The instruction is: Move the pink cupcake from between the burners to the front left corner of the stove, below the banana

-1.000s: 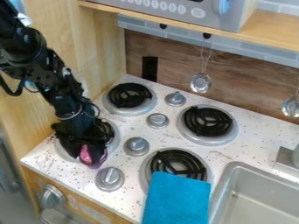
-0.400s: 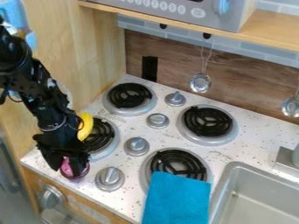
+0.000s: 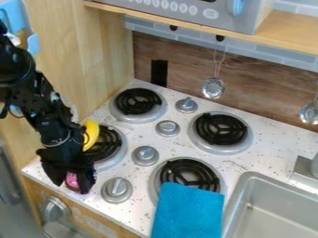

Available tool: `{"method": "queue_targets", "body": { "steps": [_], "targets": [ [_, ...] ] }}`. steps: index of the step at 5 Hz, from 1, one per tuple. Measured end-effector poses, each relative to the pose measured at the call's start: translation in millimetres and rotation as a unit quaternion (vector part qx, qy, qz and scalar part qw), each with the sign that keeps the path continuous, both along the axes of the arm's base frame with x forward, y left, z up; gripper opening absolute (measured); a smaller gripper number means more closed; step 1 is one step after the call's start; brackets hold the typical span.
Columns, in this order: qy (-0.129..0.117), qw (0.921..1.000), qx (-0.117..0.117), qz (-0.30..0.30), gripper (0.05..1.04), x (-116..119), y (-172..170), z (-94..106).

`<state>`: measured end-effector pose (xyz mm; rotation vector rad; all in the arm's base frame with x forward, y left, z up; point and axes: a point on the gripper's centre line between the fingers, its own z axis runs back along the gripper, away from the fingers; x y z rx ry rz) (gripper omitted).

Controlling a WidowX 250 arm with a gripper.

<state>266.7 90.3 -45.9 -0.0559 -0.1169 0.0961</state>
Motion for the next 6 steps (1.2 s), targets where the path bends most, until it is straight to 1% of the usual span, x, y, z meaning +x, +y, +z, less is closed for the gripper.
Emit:
{"method": "queue_targets", "body": {
  "steps": [1, 2, 3, 4, 5, 6],
  "targets": [
    [0.001, 0.9999, -0.005, 0.009, 1.006, 2.3, -0.2, 1.6],
    [-0.001, 0.9999, -0.009, 0.014, 1.005, 2.6, -1.3, 13.8],
    [-0.011, 0.9997, -0.005, 0.021, 1.005, 0.4, -2.2, 42.2],
    [-0.018, 0.9990, -0.016, 0.036, 1.005, -4.3, -8.2, 75.9],
    [-0.017, 0.9984, -0.053, 0.001, 1.005, -1.1, -43.5, 97.3],
    [-0.020, 0.9957, -0.078, -0.046, 1.005, 8.6, -80.7, 108.4]
  ]
}}
